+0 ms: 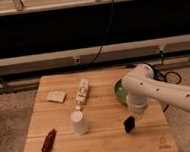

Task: Knock the eraser over

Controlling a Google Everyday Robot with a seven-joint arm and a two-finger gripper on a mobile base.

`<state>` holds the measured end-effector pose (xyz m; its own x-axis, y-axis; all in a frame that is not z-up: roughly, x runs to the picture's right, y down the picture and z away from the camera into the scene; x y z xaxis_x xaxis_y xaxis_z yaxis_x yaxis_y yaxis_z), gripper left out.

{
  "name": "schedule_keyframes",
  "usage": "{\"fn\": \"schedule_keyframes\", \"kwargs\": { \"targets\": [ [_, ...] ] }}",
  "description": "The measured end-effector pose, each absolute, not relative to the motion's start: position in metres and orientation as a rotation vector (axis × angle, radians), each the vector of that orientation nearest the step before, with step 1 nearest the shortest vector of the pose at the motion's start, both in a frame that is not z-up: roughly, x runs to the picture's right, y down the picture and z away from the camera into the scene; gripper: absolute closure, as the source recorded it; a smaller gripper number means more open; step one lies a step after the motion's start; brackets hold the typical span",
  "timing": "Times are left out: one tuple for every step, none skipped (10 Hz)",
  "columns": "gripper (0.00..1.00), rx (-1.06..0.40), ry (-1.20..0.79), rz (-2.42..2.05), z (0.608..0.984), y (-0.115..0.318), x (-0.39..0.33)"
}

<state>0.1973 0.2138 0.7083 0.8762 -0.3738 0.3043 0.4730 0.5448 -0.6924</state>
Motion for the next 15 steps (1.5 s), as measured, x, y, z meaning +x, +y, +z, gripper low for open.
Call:
{"fn": "schedule_keyframes", "kwargs": {
  "targets": [
    [1.00, -0.861, -0.128, -0.509, 0.708, 0.215, 0.195],
    [1.00, -0.864, -0.128, -0.513, 0.708, 0.215, 0.191],
    [1.00, -0.864, -0.128, -0.514, 0.708, 0.215, 0.191],
    [1.00, -0.865, -0.125, -0.514, 0.709, 0.215, 0.193],
    [1.00, -0.865, -0.122, -0.517, 0.709, 0.216, 0.194],
    [1.00, -0.865, -0.124, -0.522, 0.710, 0.215, 0.191],
    [1.00, -0.867, -0.126, -0.522, 0.710, 0.215, 0.190],
    [1.00, -0.869, -0.125, -0.519, 0.709, 0.216, 0.190],
    [1.00, -0.871, -0.123, -0.521, 0.709, 0.216, 0.189],
    [1.00, -0.872, -0.122, -0.523, 0.710, 0.217, 0.185],
    [1.00, -0.873, -0.122, -0.529, 0.710, 0.218, 0.178],
    [1.00, -0.875, -0.123, -0.529, 0.709, 0.218, 0.177],
    [1.00, -0.877, -0.123, -0.525, 0.708, 0.218, 0.179],
    [1.00, -0.878, -0.119, -0.530, 0.708, 0.219, 0.180],
    [1.00, -0.881, -0.116, -0.533, 0.708, 0.219, 0.174]
  ]
}}
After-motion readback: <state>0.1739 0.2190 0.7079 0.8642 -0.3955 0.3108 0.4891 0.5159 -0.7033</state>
